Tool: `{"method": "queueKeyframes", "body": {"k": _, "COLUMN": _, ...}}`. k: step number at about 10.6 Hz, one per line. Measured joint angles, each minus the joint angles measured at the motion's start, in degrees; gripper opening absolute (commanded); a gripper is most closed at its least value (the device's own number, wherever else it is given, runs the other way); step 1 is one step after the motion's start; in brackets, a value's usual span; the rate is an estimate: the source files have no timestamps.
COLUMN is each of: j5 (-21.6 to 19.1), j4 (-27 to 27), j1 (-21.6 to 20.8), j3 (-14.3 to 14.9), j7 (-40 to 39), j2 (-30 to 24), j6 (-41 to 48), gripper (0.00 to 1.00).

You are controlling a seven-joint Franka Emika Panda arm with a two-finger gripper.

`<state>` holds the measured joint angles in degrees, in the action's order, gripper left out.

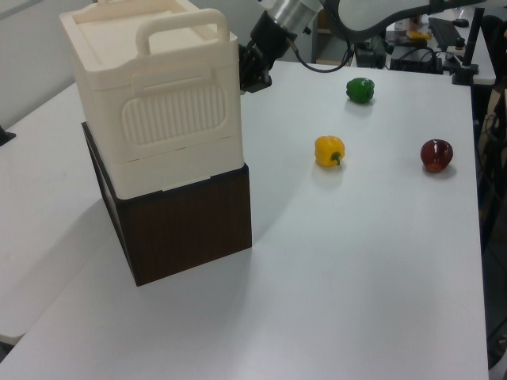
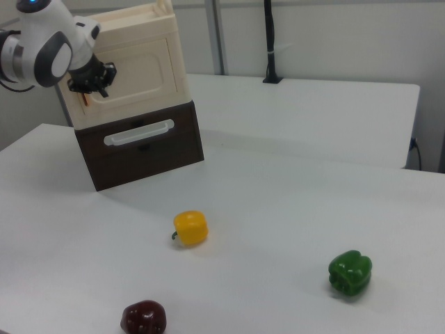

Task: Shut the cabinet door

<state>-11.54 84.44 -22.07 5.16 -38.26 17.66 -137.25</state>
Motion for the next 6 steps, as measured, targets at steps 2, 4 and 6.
{"method": "queueKeyframes", "body": {"k": 2, "j5": 0.0, "j4": 0.3, "j1": 2.6, "j3": 0.2, "j7": 1.8, "j2": -2.7, "j6": 9.2, "gripper": 0.0}}
{"method": "queueKeyframes", "body": {"k": 4, "j5": 0.0, "j4": 0.3, "j1": 5.3, "j3": 0.4, "j7": 6.8, "j2": -7.6, "j6": 21.4, "gripper": 0.0}}
{"method": "queueKeyframes", "body": {"k": 6, "j5": 0.0, "j4": 0.4, "j1": 9.0, "j3": 0.6, "j7": 12.7, "j2": -12.1, "j6": 32.2, "gripper": 0.0}}
